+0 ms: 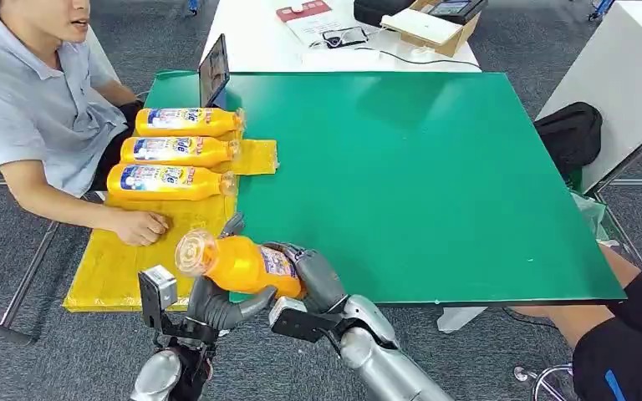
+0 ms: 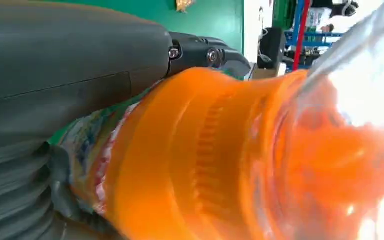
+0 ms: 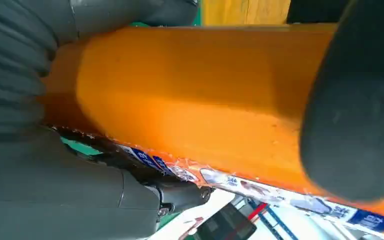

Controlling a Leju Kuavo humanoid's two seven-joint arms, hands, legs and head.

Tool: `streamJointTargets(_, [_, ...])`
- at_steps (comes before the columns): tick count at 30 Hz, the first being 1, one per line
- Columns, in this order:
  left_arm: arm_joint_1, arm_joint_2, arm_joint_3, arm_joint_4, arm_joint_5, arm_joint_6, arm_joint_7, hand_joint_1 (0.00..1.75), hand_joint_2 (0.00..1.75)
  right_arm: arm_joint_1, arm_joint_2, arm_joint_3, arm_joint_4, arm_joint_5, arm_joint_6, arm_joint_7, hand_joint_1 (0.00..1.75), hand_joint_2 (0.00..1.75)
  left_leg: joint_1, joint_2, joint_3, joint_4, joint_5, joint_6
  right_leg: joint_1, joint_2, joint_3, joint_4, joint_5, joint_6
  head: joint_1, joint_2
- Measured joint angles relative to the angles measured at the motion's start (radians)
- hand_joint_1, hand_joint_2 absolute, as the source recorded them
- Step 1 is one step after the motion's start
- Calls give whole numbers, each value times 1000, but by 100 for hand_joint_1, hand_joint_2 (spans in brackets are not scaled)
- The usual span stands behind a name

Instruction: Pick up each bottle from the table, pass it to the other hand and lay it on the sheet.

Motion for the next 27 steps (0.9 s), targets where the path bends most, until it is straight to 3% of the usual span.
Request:
streamJointTargets(5, [-4, -11, -1, -2, 71, 9, 36, 0, 175, 1, 21, 37, 9, -8, -27, 0, 175, 175, 0, 0, 0, 0, 0, 0, 0, 0, 0, 0, 0, 0, -1, 0])
streamJointTargets(6, [-4, -11, -3, -2, 107, -8, 57, 30, 175, 1, 25, 43, 11, -23, -35, 0, 175, 175, 0, 0, 0, 0, 0, 0, 0, 0, 0, 0, 0, 0, 0, 0])
streamJointTargets(7, [-5, -11, -7, -2, 137, -20, 71, 155, 175, 1, 28, 47, 13, -36, -38, 0, 175, 175, 0, 0, 0, 0, 0, 0, 0, 0, 0, 0, 0, 0, 0, 0])
streamJointTargets(8, [-6, -11, -10, -2, 165, -32, 86, 175, 175, 0, 34, 52, 15, -53, -42, 0, 175, 175, 0, 0, 0, 0, 0, 0, 0, 0, -1, 0, 0, 0, 0, 0])
streamJointTargets(17, [-21, -11, -8, 1, 282, -46, 92, 175, 175, -11, 61, 63, 16, -152, -34, 10, 175, 175, 0, 0, 0, 0, 0, 0, 0, 0, -1, 0, 0, 0, 0, 0])
streamJointTargets(18, [-22, -11, -8, -2, 283, -45, 91, 175, 175, -11, 64, 63, 16, -155, -34, 10, 164, 175, 0, 0, -1, 0, 0, 0, 0, 0, -1, 0, 0, 0, 0, 0])
streamJointTargets(19, [-23, -11, -7, -2, 284, -44, 90, 175, 175, -11, 65, 63, 16, -157, -34, 10, 122, 175, 0, 0, -1, 0, 0, 0, 0, 0, -1, 0, 0, 0, 0, 0])
streamJointTargets(20, [-24, -11, -7, -2, 290, -40, 89, 175, 175, -11, 66, 63, 16, -163, -33, 10, 54, 175, 0, 0, -1, 0, 0, 0, 0, 0, -1, 0, 0, 0, 0, 0])
streamJointTargets(21, [-24, -11, -7, -3, 296, -38, 89, 175, 175, -11, 69, 63, 16, -169, -32, 10, 10, 175, 0, 0, -1, 0, 0, 0, 0, 0, -1, 0, 0, 0, 0, 0])
streamJointTargets(22, [-24, -13, -7, -5, 305, -32, 85, 175, 175, -10, 71, 63, 16, -177, -31, 9, 0, 175, 0, 0, -1, 0, 0, 0, 0, 0, -1, 0, 0, 0, 0, 0])
streamJointTargets(27, [-24, -30, 3, -23, 358, 38, 65, 175, 175, -3, 89, 65, 21, -203, -42, 8, 0, 175, 0, 0, -1, 0, 0, 0, 0, 0, -1, 0, 0, 0, 0, 0])
